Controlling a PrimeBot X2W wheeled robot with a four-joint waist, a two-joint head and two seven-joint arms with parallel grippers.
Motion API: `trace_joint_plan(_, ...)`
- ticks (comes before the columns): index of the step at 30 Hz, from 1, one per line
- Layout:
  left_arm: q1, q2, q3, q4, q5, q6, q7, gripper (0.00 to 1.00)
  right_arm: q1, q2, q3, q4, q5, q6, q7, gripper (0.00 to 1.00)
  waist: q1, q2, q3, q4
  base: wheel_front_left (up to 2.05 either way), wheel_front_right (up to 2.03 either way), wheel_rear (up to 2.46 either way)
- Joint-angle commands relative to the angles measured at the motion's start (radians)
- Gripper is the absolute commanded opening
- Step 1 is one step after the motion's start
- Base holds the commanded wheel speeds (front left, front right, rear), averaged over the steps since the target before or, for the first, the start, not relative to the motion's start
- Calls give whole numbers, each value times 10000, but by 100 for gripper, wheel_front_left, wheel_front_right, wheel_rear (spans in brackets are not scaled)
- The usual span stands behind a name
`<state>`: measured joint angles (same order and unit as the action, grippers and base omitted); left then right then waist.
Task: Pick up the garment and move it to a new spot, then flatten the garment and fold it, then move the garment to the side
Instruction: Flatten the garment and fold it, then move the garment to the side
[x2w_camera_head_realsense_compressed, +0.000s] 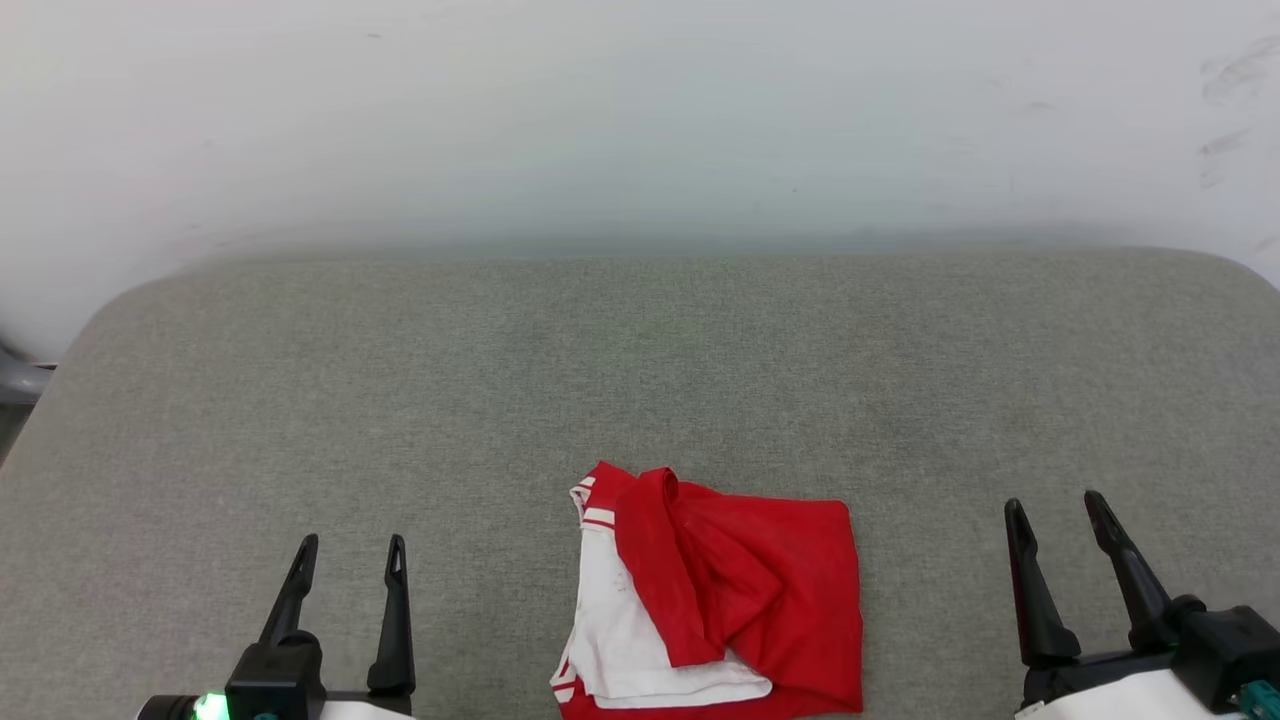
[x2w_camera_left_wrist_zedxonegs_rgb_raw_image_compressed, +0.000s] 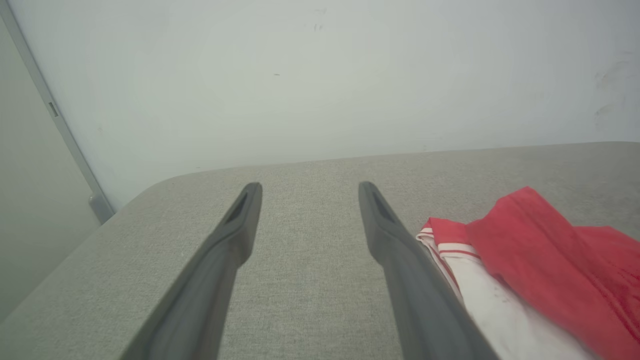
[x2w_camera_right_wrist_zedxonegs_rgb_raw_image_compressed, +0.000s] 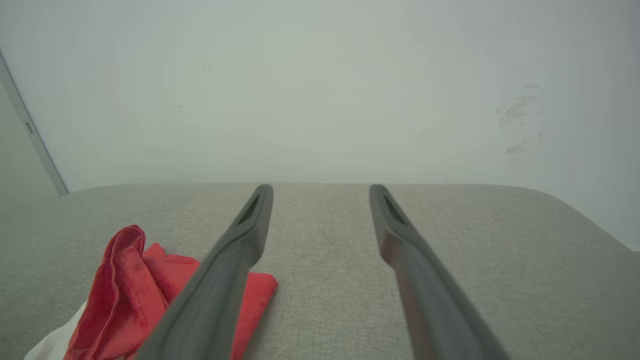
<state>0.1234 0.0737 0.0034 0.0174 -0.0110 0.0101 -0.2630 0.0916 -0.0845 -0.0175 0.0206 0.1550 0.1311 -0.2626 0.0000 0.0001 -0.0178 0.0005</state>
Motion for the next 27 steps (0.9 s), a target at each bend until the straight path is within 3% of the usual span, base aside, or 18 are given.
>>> trace_joint_plan(1, 144, 20, -19, -12, 57, 43, -22, 100, 161, 73, -31, 17, -13, -8, -24, 100, 0, -1, -14, 29, 0, 0, 0)
trace_joint_plan(19, 181, 77, -133, 198, 11, 80, -22, 100, 250, 193, -127, 373, -504, -8, -27, 100, 0, -1, -23, 156, 0, 0, 0)
trace_joint_plan(25, 102, 77, -148, 217, -20, 63, -22, 100, -423, -209, -474, 176, -307, -8, -26, 100, 0, -1, 12, 176, 0, 0, 0)
trace_joint_plan(27, 40, 88, -180, 255, -16, 32, -22, 100, -1104, -704, -672, 88, 2, -8, -7, 100, 0, -1, 24, 217, 0, 0, 0)
